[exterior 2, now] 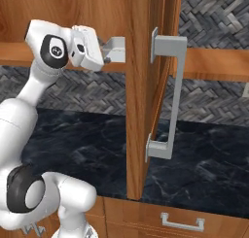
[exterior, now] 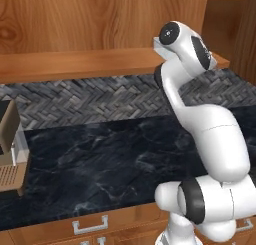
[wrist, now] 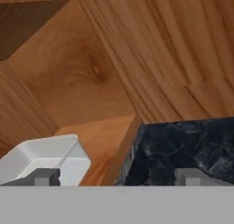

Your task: Retrieve the tupperware and aluminum foil from the cabinet and place them on the dining counter near the plate with eggplant and carrot to prepare for storing leftovers.

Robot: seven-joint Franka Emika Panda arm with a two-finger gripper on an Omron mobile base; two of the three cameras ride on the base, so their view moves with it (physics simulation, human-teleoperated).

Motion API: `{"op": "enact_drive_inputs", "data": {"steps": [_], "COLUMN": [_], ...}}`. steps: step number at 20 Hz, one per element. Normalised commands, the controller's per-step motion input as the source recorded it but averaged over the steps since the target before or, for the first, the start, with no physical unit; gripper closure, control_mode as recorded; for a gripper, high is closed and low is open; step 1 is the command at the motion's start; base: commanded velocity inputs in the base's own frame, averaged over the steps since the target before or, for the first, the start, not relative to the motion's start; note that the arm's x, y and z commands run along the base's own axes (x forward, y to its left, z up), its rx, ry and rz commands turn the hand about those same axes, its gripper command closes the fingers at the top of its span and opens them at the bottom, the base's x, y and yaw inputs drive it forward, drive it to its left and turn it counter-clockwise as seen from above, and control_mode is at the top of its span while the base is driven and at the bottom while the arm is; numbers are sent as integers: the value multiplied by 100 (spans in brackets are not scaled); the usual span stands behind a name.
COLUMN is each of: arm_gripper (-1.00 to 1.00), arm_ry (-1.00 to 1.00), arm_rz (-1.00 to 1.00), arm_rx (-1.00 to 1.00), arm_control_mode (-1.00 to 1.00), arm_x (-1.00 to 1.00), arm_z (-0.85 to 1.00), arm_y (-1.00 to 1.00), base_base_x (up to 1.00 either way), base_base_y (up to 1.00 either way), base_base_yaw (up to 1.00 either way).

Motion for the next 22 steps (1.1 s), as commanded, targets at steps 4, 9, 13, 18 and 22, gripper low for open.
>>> {"op": "enact_drive_inputs", "data": {"steps": [4,9,13,18,22], "arm_gripper": [-100,-100,-100,-100,-100], "arm_ry": [1,3,0,1,4], "arm_rz": [0,0,0,0,0], "arm_rx": [0,0,0,0,0], "arm_control_mode": [-100,-100,-100,-100,-100], "arm_x": [61,66,64,60,55], "arm_z": [-21,-18,-1,-1,-9], "arm_y": [0,-2,-11,-14,-11], "base_base_x": [0,0,0,0,0], "base_base_y": [0,0,0,0,0], "base_base_yaw": [0,0,0,0,0]}}
